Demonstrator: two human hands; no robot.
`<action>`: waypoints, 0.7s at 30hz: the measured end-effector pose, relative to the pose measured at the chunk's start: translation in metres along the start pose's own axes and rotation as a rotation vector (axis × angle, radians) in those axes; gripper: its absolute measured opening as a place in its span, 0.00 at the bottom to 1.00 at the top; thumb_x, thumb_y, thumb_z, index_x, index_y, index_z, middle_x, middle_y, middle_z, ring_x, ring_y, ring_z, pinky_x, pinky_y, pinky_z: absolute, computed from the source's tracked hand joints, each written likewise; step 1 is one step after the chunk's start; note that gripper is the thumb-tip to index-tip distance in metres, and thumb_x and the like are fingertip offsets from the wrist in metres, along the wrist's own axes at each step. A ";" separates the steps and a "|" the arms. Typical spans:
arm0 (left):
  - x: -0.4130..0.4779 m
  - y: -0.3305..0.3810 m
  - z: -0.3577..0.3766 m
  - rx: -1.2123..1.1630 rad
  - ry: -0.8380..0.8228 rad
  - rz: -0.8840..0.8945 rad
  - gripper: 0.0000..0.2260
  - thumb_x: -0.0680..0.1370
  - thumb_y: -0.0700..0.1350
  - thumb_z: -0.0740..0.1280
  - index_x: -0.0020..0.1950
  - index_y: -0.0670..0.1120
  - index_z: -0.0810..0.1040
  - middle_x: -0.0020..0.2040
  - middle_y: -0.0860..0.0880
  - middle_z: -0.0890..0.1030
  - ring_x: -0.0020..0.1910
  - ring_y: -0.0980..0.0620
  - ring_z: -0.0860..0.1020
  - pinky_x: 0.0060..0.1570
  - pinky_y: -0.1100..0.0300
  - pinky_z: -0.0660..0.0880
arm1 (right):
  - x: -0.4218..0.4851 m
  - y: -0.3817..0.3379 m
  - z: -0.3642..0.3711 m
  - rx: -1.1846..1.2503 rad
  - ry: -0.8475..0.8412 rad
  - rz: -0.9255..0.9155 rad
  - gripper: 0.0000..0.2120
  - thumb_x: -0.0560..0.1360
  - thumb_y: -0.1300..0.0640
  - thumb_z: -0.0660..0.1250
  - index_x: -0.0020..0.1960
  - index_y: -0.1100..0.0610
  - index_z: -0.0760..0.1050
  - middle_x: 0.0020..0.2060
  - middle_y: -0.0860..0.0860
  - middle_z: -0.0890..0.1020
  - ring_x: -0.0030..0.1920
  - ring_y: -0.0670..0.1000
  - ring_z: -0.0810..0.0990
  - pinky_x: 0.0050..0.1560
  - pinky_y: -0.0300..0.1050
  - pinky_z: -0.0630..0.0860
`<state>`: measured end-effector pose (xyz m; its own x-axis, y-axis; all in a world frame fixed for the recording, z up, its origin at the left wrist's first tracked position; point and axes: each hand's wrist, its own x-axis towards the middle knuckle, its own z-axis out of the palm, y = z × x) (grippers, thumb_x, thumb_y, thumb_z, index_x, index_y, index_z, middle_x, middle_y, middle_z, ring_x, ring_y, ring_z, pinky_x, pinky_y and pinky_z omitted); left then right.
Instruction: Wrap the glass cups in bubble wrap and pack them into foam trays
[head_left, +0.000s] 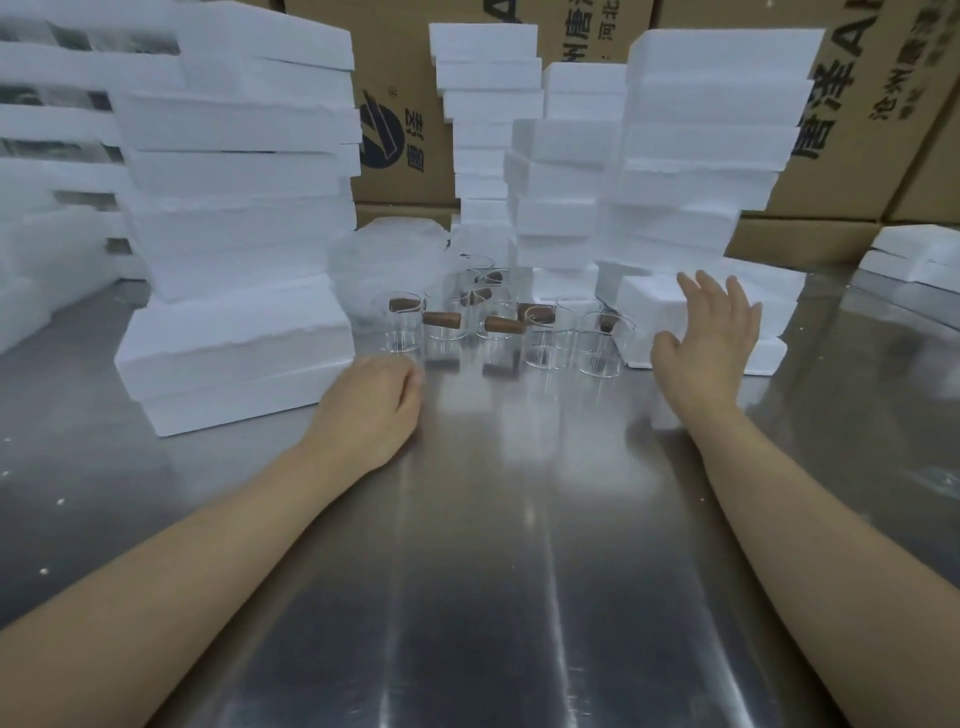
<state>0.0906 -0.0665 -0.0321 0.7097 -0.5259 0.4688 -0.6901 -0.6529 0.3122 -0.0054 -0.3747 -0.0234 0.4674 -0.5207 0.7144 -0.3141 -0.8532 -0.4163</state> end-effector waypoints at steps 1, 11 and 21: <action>0.000 0.000 0.001 -0.001 -0.002 0.010 0.11 0.81 0.42 0.57 0.44 0.40 0.76 0.46 0.43 0.79 0.49 0.41 0.74 0.50 0.48 0.70 | 0.001 0.002 0.003 -0.007 -0.029 0.018 0.30 0.71 0.65 0.63 0.73 0.58 0.65 0.72 0.54 0.66 0.77 0.57 0.52 0.75 0.56 0.39; 0.001 -0.004 0.003 -0.015 -0.026 0.050 0.09 0.80 0.40 0.59 0.47 0.41 0.78 0.46 0.44 0.80 0.49 0.43 0.74 0.52 0.48 0.71 | 0.002 0.003 0.011 0.052 -0.026 -0.020 0.24 0.70 0.66 0.66 0.66 0.57 0.73 0.62 0.56 0.72 0.70 0.57 0.62 0.72 0.55 0.52; 0.001 -0.007 0.003 -0.046 -0.061 0.060 0.08 0.79 0.40 0.59 0.47 0.42 0.78 0.46 0.44 0.79 0.49 0.44 0.74 0.52 0.49 0.71 | 0.000 -0.006 0.003 0.183 0.161 -0.174 0.22 0.71 0.62 0.68 0.65 0.57 0.73 0.61 0.54 0.77 0.66 0.57 0.69 0.68 0.53 0.56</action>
<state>0.0964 -0.0643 -0.0367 0.6735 -0.5962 0.4370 -0.7362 -0.5945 0.3234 -0.0005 -0.3694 -0.0224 0.3597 -0.3674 0.8577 -0.0797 -0.9279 -0.3641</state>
